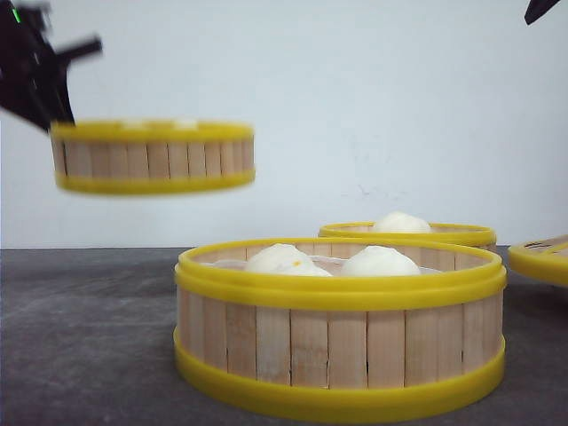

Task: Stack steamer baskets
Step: 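Lift the basket with the left gripper over the front basket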

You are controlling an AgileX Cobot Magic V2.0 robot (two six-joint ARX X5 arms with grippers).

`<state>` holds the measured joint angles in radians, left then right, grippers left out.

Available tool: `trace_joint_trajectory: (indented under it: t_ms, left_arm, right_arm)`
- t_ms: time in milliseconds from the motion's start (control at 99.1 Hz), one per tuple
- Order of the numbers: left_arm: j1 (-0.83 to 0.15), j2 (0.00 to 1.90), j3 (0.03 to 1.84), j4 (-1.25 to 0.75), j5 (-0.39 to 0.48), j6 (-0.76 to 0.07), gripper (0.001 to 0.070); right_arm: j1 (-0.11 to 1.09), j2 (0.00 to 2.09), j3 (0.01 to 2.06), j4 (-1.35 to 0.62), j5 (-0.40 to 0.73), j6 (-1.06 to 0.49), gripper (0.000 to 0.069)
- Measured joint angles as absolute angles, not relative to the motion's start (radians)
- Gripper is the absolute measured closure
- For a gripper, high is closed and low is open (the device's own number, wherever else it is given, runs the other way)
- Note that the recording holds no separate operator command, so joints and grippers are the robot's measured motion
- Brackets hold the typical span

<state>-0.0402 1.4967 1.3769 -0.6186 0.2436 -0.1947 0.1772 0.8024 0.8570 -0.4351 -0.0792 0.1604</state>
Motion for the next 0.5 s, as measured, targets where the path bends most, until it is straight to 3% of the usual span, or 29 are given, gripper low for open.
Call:
trace_joint_trajectory:
  t_ms: [192, 504]
  left_arm:
    - [-0.108, 1.414, 1.377, -0.686, 0.349, -0.165, 0.0685]
    - [-0.386, 1.442, 1.377, -0.737, 0.332, -0.128, 0.0685]
  right_arm:
    - [0.178, 0.788, 0.860, -0.434, -0.079, 0.162, 0.0257]
    - [0.178, 0.755, 0.941, -0.487, -0.079, 0.164, 0.0264]
